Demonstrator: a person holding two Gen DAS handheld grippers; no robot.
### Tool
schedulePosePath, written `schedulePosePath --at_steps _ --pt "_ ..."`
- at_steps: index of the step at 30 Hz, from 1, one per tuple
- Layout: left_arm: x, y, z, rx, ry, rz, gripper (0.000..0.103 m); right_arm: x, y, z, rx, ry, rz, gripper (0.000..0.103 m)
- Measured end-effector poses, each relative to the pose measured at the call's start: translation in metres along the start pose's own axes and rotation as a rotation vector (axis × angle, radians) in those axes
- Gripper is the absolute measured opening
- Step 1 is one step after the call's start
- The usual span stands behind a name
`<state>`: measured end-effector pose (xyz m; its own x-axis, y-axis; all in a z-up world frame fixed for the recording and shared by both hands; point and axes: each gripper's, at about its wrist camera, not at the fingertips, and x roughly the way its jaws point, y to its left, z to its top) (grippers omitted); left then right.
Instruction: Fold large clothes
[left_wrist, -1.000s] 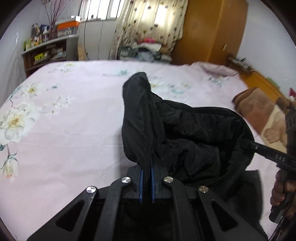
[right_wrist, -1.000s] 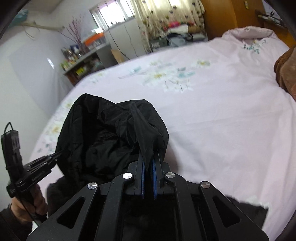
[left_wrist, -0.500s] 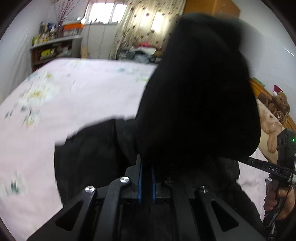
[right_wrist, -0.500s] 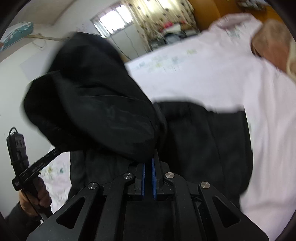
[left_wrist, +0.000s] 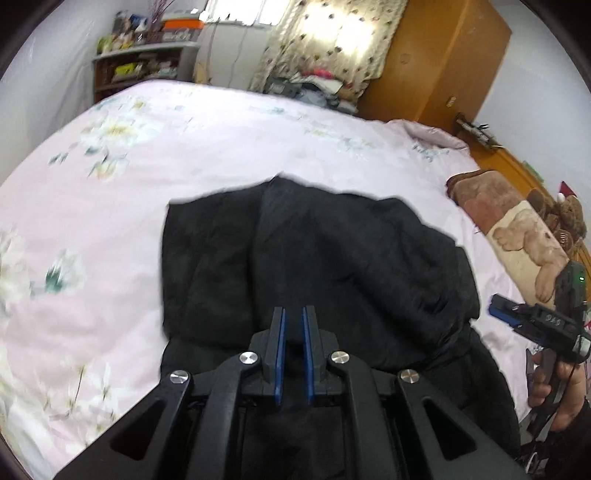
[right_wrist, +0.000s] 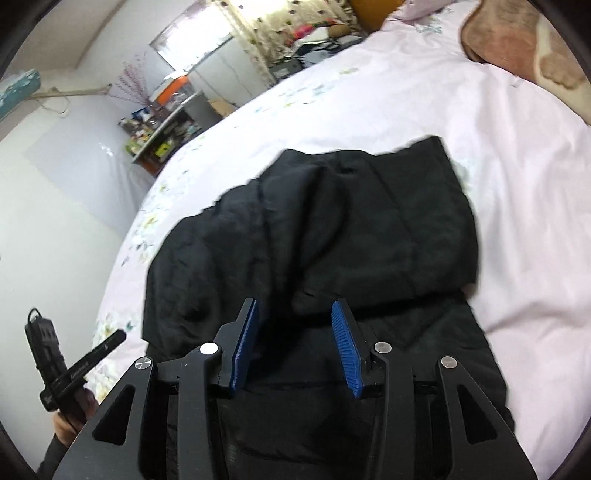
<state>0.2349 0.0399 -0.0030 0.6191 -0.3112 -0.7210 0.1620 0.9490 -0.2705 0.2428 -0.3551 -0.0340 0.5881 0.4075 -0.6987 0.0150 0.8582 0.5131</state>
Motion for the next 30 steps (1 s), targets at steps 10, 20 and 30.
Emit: schedulePosePath --at_steps 10,20,30 --pt "0.078 -0.023 -0.041 0.096 0.126 0.028 0.032 0.09 0.021 -0.038 -0.089 0.163 -0.071 0.033" --pt "0.087 -0.018 -0.052 0.11 0.131 0.076 0.03 0.11 0.029 -0.059 -0.114 0.173 -0.153 0.031" --pt "0.038 -0.034 -0.018 0.066 0.032 0.017 0.03 0.041 0.059 0.001 -0.233 -0.044 -0.136 0.031"
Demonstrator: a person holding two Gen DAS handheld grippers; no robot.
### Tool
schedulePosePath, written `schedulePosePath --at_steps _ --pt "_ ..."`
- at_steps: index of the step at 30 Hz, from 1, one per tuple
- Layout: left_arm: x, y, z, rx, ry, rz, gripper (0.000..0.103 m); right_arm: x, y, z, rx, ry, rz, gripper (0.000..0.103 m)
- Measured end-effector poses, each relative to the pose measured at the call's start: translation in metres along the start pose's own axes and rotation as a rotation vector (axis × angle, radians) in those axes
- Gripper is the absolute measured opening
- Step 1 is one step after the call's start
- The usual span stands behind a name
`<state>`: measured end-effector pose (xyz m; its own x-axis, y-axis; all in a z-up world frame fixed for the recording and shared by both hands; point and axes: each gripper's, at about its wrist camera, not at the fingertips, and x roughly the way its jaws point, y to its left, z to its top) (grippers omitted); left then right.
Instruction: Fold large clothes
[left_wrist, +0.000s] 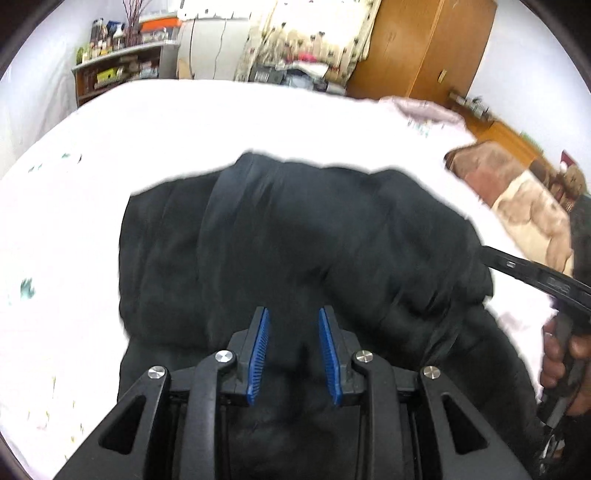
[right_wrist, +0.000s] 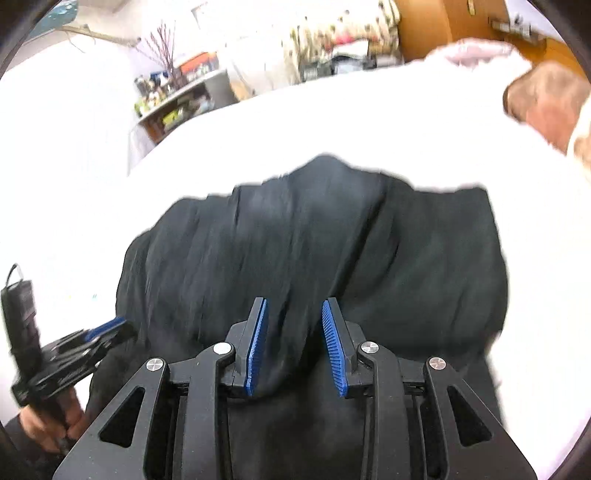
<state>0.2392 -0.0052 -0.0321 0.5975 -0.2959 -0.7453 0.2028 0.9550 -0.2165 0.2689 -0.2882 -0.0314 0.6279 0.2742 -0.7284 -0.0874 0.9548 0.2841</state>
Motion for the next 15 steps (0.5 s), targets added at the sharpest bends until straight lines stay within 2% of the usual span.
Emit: schedulePosePath --at_steps 4,6,7,9,11,13,15 --pt "0.017 -0.014 0.034 -0.004 -0.032 0.002 0.032 0.02 -0.008 0.045 0.011 -0.039 -0.036 0.031" --pt "0.03 -0.017 0.039 0.022 -0.021 0.014 0.032 0.039 -0.014 0.056 0.005 -0.024 -0.063 0.031" --pt "0.041 -0.017 0.039 0.046 -0.007 0.046 0.032 0.052 -0.018 0.057 0.008 0.004 -0.069 0.031" --pt "0.056 -0.003 0.027 0.057 0.035 0.107 0.032 0.067 -0.029 0.043 0.017 0.072 -0.088 0.031" --pt "0.066 0.02 0.013 0.01 0.049 0.088 0.031 0.071 -0.038 0.021 0.037 0.11 -0.097 0.031" --pt "0.072 0.033 0.004 -0.009 0.04 0.062 0.025 0.077 -0.038 -0.001 0.058 0.121 -0.1 0.031" --pt "0.076 0.035 0.003 -0.011 0.037 0.054 0.025 0.078 -0.038 -0.015 0.064 0.103 -0.108 0.031"
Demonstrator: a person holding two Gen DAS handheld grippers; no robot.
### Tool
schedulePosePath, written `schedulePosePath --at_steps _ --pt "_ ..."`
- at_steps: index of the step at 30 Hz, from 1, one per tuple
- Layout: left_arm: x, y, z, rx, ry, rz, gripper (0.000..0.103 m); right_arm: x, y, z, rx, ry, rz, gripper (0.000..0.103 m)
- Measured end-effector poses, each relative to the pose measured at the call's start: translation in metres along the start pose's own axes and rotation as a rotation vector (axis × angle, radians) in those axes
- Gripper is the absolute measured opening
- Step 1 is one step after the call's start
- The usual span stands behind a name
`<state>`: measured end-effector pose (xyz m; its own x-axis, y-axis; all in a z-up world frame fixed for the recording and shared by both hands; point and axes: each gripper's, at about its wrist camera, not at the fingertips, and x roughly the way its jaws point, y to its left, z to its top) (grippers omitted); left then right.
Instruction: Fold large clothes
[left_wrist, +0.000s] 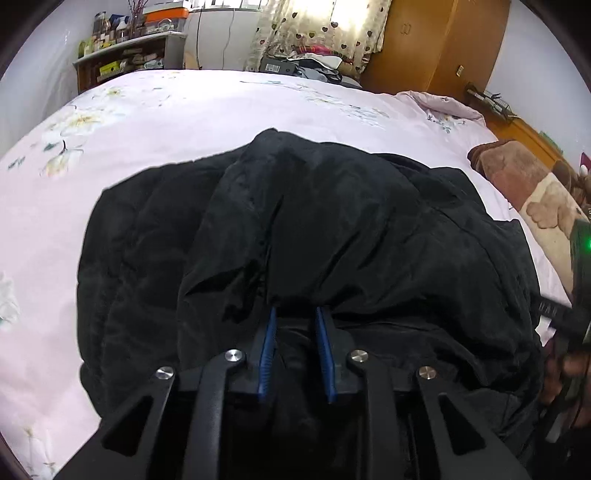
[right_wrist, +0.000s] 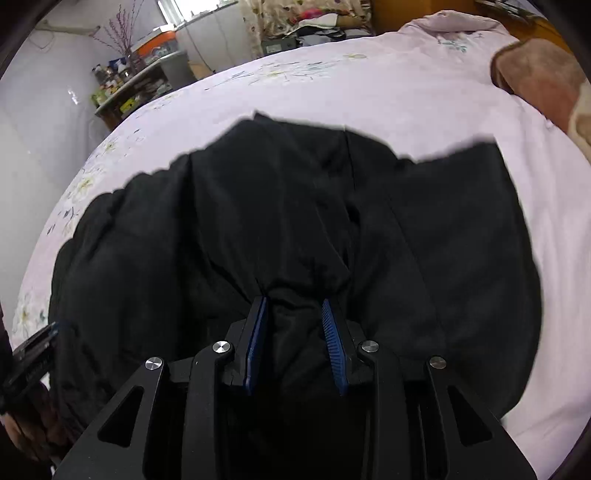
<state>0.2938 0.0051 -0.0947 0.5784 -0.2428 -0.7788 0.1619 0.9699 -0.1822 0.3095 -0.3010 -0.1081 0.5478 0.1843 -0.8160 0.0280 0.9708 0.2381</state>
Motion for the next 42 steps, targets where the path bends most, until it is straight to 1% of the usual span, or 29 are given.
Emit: schedulePosePath --at_steps 2,5,6,8,10,11,12,14,15,16,17,18,20,22,25,27,29,31,33,35,37,39,40,41,42 --pt "0.0 -0.005 0.002 0.022 0.004 0.023 0.025 0.0 0.0 -0.006 0.003 -0.017 -0.001 0.031" --pt "-0.014 -0.013 0.008 0.036 0.026 0.036 0.025 -0.011 -0.007 0.009 0.05 -0.003 0.026 0.031" --pt "-0.024 -0.016 0.009 0.033 0.019 0.025 0.025 -0.023 -0.007 0.014 0.061 -0.009 0.032 0.032" --pt "-0.049 -0.016 0.009 0.029 -0.032 -0.015 0.025 -0.049 -0.003 0.018 0.057 -0.067 0.052 0.032" --pt "-0.066 -0.016 0.004 0.033 -0.072 -0.04 0.03 -0.077 0.01 0.013 0.027 -0.136 0.104 0.031" --pt "-0.071 -0.015 -0.002 0.029 -0.075 -0.052 0.03 -0.087 0.023 0.006 -0.012 -0.153 0.14 0.031" --pt "-0.072 -0.015 -0.007 0.024 -0.067 -0.067 0.03 -0.088 0.033 -0.001 -0.046 -0.151 0.159 0.031" --pt "-0.062 -0.015 -0.019 0.03 -0.029 -0.064 0.03 -0.077 0.054 -0.016 -0.121 -0.104 0.179 0.031" --pt "-0.054 -0.016 -0.026 0.034 -0.001 -0.051 0.03 -0.062 0.06 -0.026 -0.146 -0.057 0.176 0.031" --pt "-0.046 -0.014 -0.033 0.038 0.023 -0.037 0.03 -0.047 0.06 -0.036 -0.152 -0.018 0.155 0.031" --pt "-0.041 -0.013 -0.038 0.048 0.03 -0.027 0.03 -0.034 0.058 -0.045 -0.153 0.006 0.131 0.031" --pt "-0.037 -0.011 -0.041 0.059 0.031 -0.017 0.03 -0.025 0.056 -0.05 -0.152 0.015 0.123 0.027" --pt "-0.031 -0.008 -0.045 0.069 0.034 -0.002 0.027 -0.012 0.05 -0.056 -0.126 0.035 0.126 0.024" --pt "-0.022 -0.008 -0.043 0.083 0.033 0.014 0.026 -0.007 0.05 -0.056 -0.13 0.048 0.123 0.022" --pt "-0.017 -0.008 -0.038 0.052 0.045 0.019 0.026 -0.004 0.052 -0.056 -0.143 0.062 0.115 0.022" --pt "-0.026 -0.012 -0.036 0.05 0.05 0.022 0.026 -0.011 0.054 -0.05 -0.146 0.074 0.117 0.022" --pt "-0.044 -0.013 -0.037 0.057 0.053 0.013 0.026 -0.028 0.054 -0.044 -0.155 0.074 0.124 0.023" --pt "-0.059 -0.013 -0.031 0.055 0.034 0.0 0.026 -0.054 0.054 -0.039 -0.163 0.016 0.138 0.023" --pt "-0.069 -0.012 -0.022 0.048 -0.009 -0.016 0.026 -0.084 0.049 -0.022 -0.171 -0.096 0.153 0.024" --pt "-0.073 -0.013 -0.002 0.035 -0.057 -0.025 0.028 -0.094 0.044 -0.004 -0.153 -0.15 0.145 0.024" --pt "-0.063 -0.014 0.021 0.041 -0.095 0.012 0.029 -0.088 0.04 0.02 -0.176 -0.191 0.084 0.024" --pt "-0.043 -0.008 0.035 0.023 -0.093 0.04 0.029 -0.069 0.032 0.037 -0.174 -0.183 0.021 0.024" --pt "-0.028 -0.002 0.04 0.008 -0.07 0.064 0.029 -0.057 0.027 0.043 -0.163 -0.162 -0.002 0.024" --pt "-0.017 0.008 0.036 -0.011 -0.044 0.083 0.029 -0.037 0.016 0.046 -0.147 -0.11 -0.037 0.024" --pt "-0.003 0.015 0.033 -0.021 -0.024 0.077 0.029 -0.025 0.012 0.035 -0.132 -0.077 -0.049 0.024"
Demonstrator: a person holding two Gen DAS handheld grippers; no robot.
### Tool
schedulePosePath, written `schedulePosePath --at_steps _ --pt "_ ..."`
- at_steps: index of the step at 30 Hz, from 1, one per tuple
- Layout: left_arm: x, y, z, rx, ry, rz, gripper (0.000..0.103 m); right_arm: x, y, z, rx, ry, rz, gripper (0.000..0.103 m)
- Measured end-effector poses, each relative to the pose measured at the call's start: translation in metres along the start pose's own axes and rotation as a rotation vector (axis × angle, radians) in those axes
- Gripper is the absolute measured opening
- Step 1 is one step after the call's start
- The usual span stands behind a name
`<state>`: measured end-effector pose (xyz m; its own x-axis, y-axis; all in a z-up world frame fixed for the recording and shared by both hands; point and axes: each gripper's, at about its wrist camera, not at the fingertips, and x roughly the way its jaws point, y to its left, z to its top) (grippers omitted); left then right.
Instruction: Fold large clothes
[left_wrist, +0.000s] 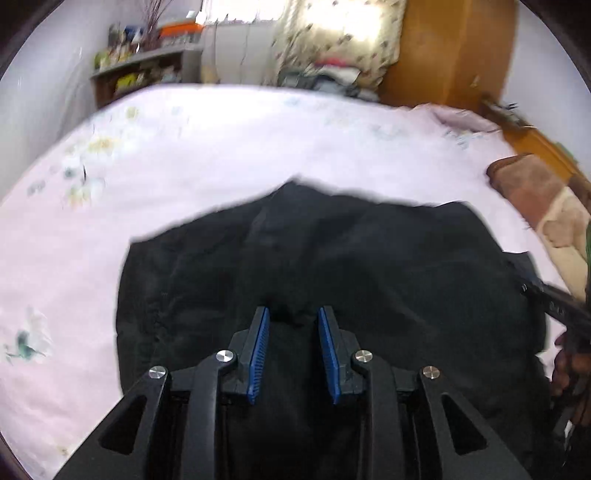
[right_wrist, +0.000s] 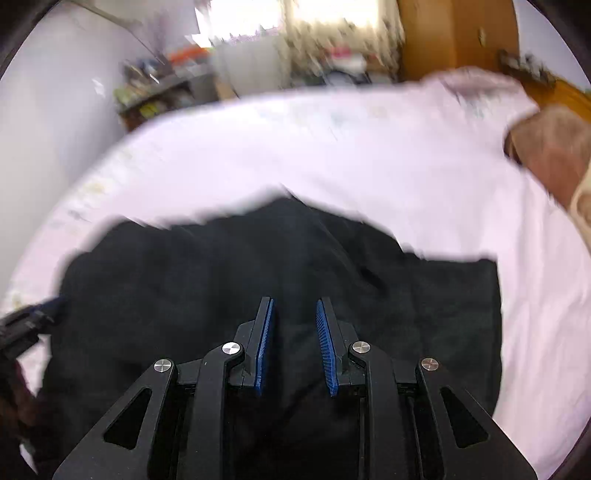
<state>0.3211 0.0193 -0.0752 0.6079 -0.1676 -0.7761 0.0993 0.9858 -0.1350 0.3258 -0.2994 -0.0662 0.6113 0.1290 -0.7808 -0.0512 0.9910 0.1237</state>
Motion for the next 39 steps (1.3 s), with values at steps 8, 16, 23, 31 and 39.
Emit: schedulePosePath --at_steps 8,16,23,31,39 --pt "0.001 0.003 -0.006 0.023 0.006 -0.016 0.029 -0.001 -0.011 -0.008 0.054 0.02 0.014 0.024" --pt "-0.074 -0.019 -0.055 0.055 -0.054 -0.181 0.029 -0.073 0.041 -0.04 -0.007 -0.092 0.2 0.024" --pt "-0.026 -0.026 -0.082 0.043 0.06 -0.13 0.029 -0.005 0.054 -0.086 -0.001 0.101 0.196 0.024" --pt "-0.072 -0.032 -0.079 0.064 0.01 -0.147 0.03 -0.052 0.068 -0.076 -0.08 0.04 0.167 0.024" --pt "-0.024 -0.016 -0.096 0.059 0.089 -0.077 0.033 -0.008 0.069 -0.094 -0.084 0.119 0.14 0.024"
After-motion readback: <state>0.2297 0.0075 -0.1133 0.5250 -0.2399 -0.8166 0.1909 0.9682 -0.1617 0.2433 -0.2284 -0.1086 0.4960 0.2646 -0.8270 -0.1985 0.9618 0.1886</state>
